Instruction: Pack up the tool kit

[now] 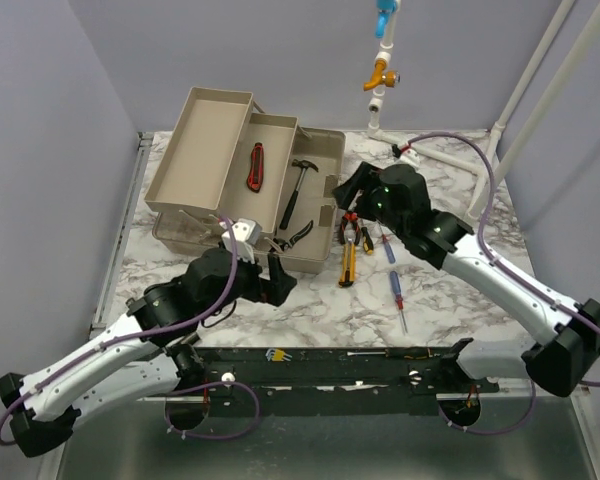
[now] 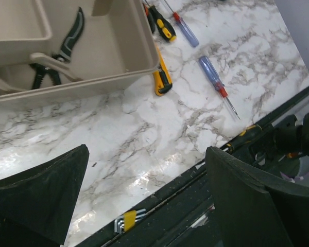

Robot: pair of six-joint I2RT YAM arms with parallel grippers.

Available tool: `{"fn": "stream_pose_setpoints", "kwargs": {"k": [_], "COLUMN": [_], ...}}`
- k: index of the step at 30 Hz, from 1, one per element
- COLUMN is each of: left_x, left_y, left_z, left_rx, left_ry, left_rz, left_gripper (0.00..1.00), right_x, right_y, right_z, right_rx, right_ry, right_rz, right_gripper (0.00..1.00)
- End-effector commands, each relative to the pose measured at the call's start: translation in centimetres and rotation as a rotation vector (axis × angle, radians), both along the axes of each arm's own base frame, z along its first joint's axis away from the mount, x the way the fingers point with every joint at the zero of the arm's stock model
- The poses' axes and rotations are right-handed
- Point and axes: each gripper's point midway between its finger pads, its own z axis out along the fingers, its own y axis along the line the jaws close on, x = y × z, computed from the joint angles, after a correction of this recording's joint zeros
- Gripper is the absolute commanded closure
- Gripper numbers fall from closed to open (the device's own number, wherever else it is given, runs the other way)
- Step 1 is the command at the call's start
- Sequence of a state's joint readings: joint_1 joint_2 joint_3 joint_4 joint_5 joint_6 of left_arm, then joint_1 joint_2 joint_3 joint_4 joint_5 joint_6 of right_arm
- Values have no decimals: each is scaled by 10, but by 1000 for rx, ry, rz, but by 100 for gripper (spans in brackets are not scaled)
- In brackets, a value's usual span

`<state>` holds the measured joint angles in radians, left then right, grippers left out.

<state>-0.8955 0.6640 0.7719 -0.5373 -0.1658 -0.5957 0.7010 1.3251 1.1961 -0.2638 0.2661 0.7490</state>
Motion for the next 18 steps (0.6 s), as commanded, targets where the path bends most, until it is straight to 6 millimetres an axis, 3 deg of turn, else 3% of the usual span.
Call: {"fn": "stream_pose_setpoints", "kwargs": {"k": [1, 12, 18], "left_x": [-2, -4, -4], "left_y": [-31, -103, -158], "left_z": [6, -23, -43], "left_rx": [-11, 156, 227], "left_ry": [1, 49, 74], "left_rz": [-16, 26, -30], "left_gripper": [2, 2, 3], "right_x": [-16, -56, -72], "right_y": [-51, -136, -158], "right_z": [0, -31, -38], "right_rx": [-99, -206, -186], "right_ry": [-40, -21, -23], "right_rz": [-128, -367, -433], "right_gripper": [30, 33, 33]}}
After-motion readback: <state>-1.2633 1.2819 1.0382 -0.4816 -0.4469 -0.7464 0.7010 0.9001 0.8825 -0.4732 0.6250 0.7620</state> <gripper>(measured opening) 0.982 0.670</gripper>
